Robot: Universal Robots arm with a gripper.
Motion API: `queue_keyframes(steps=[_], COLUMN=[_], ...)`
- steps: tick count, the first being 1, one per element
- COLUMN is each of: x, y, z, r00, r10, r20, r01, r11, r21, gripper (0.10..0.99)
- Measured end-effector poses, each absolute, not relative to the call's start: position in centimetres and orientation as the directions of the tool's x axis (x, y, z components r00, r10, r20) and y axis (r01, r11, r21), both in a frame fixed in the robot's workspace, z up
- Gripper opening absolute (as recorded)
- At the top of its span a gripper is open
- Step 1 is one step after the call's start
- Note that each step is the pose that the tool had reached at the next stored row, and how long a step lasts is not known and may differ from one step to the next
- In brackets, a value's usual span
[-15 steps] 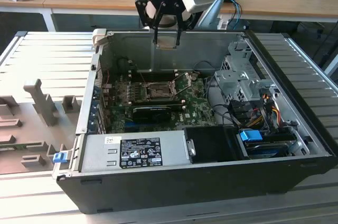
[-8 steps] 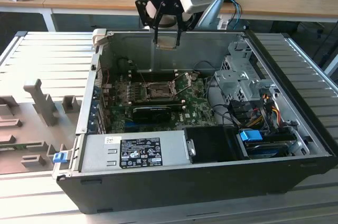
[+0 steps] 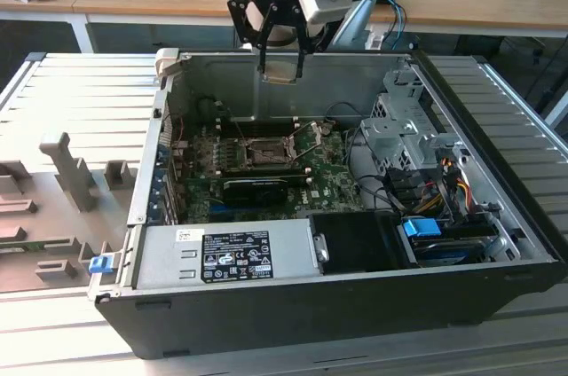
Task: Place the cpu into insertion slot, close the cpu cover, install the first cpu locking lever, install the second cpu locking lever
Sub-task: 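Place the cpu into insertion slot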
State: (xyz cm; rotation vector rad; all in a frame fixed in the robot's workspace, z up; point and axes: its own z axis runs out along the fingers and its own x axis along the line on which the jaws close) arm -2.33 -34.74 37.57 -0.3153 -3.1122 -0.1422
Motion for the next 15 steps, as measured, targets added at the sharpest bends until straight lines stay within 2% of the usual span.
queue_keyframes(steps=[7,15], x=[-2.33,-2.33], y=[-34.74,-34.69], z=[37.50,37.10], r00=[-0.957,-0.952], r10=[0.289,0.305], r20=[0.019,0.021], r01=[0.290,0.306], r11=[0.953,0.947], r21=[0.089,0.095], gripper=[0.533,0.533])
